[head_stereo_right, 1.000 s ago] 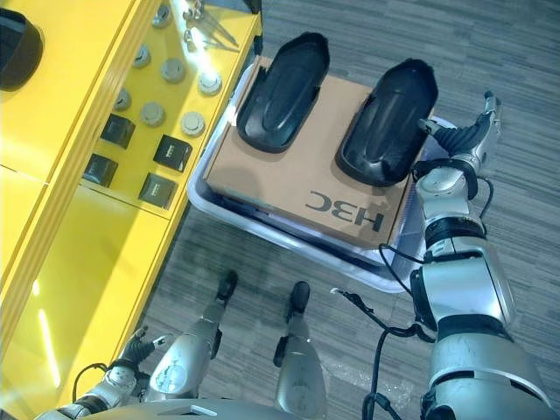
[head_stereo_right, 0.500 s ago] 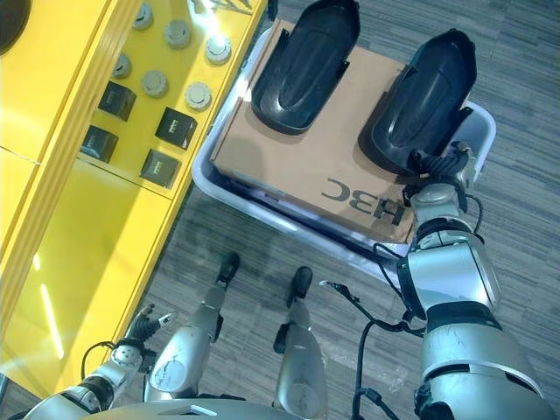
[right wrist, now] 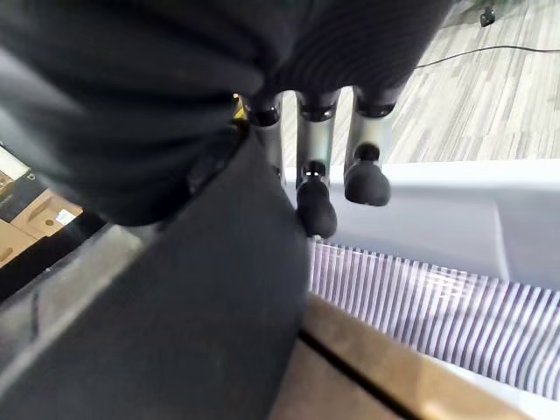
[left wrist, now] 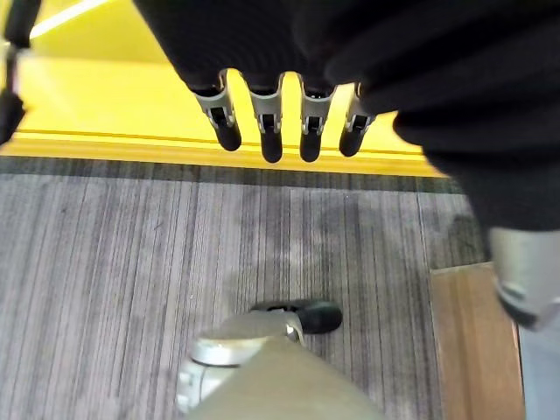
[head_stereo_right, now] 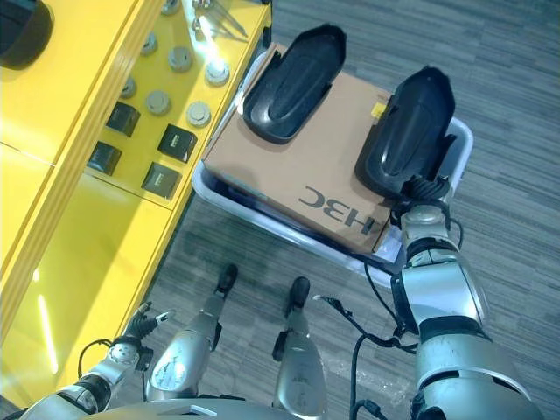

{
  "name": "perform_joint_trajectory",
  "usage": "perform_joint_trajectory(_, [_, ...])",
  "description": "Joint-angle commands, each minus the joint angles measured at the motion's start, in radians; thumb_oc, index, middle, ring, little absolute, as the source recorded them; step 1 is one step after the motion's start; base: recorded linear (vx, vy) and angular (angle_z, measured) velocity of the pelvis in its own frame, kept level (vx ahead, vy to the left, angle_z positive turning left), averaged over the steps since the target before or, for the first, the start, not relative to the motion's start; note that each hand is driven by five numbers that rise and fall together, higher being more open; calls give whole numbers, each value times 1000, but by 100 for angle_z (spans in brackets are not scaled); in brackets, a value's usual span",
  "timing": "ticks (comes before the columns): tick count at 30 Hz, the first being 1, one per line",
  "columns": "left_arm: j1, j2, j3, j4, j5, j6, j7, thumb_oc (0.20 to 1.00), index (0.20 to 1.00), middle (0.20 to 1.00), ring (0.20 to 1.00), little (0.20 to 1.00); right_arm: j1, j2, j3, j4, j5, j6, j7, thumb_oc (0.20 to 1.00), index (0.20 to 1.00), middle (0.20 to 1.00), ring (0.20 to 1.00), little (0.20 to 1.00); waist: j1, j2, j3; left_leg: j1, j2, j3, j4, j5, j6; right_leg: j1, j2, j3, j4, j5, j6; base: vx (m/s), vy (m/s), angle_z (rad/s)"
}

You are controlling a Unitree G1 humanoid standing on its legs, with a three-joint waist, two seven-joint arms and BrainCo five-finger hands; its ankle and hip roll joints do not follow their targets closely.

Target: Move parts from the plastic box to the shelf.

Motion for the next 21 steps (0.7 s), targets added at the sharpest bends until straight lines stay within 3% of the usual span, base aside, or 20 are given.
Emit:
perform_joint_trajectory(1, [-7, 18, -12, 5, -8, -40, 2, 1000, 1000, 1000, 1000, 1000, 67, -21, 47, -4, 3, -36, -31, 200, 200, 200, 200, 200, -8, -10, -75, 9, 17, -32, -35, -44, -10, 90, -57, 26, -4, -126, 87, 18, -34, -2])
perform_joint_trajectory(2, [32, 64, -6, -180, 2, -48, -15, 1000, 1000, 1000, 1000, 1000, 134, -48, 31, -119, -45, -45, -50, 200, 200, 200, 200, 200, -19, -15, -93, 39, 21, -26, -35, -52, -9, 120, -55, 22, -4, -136, 84, 18, -34, -1])
perform_joint_trajectory(4, [55, 87, 2, -251, -9, -47, -24, 1000, 1000, 1000, 1000, 1000, 166, -45, 13, -172, -57, -49, -62, 200, 200, 200, 200, 200, -23, -17, -102, 52, 24, -24, -35, -55, -9, 134, -55, 21, -4, -139, 85, -4, -15, 0])
perform_joint_trajectory(6, [91, 146, 26, -425, 23, -33, -53, 1000, 1000, 1000, 1000, 1000, 290, -79, -20, -430, -206, -43, -105, 200, 200, 200, 200, 200, -44, -19, -130, 93, 34, -14, -35, -65, -7, 171, -52, 19, 2, -154, 82, -6, -19, -7])
perform_joint_trajectory(7, [92, 146, 25, -426, 23, -33, -53, 1000, 1000, 1000, 1000, 1000, 292, -79, -21, -431, -207, -42, -105, 200, 200, 200, 200, 200, -43, -20, -130, 94, 34, -13, -35, -65, -7, 172, -52, 19, 2, -154, 82, 16, -9, -8])
perform_joint_trajectory(11, [114, 198, 72, -682, 65, -16, -114, 1000, 1000, 1000, 1000, 1000, 495, -117, -149, -810, -460, -21, -148, 200, 200, 200, 200, 200, -68, -23, -193, 155, 49, 11, -31, -81, -3, 227, -48, 28, 9, -170, 82, 25, -18, -24])
perform_joint_trajectory(14, [121, 207, 81, -750, 49, -13, -137, 1000, 1000, 1000, 1000, 1000, 556, -123, -200, -909, -536, -7, -151, 200, 200, 200, 200, 200, -70, -27, -219, 181, 59, 17, -32, -97, -3, 252, -45, 32, 4, -184, 81, 20, -33, -10])
perform_joint_trajectory(15, [125, 209, 96, -853, -2, -20, -162, 1000, 1000, 1000, 1000, 1000, 598, -133, -252, -1031, -596, -15, -161, 200, 200, 200, 200, 200, -80, -28, -242, 193, 61, 20, -32, -93, -3, 262, -45, 34, 8, -183, 80, 63, -32, -14])
perform_joint_trajectory(20, [110, 197, 87, -961, -151, -15, -205, 1000, 1000, 1000, 1000, 1000, 639, -140, -285, -1191, -663, -34, -141, 200, 200, 200, 200, 200, -91, -35, -286, 225, 70, 26, -34, -104, -8, 297, -40, 34, 7, -196, 76, 30, -34, -9])
perform_joint_trajectory(21, [99, 149, 84, -955, -275, -1, -175, 1000, 1000, 1000, 1000, 1000, 648, -133, -279, -1292, -704, -38, -119, 200, 200, 200, 200, 200, -95, -40, -303, 238, 72, 25, -34, -108, -8, 311, -36, 35, 6, -200, 72, 57, -63, -2])
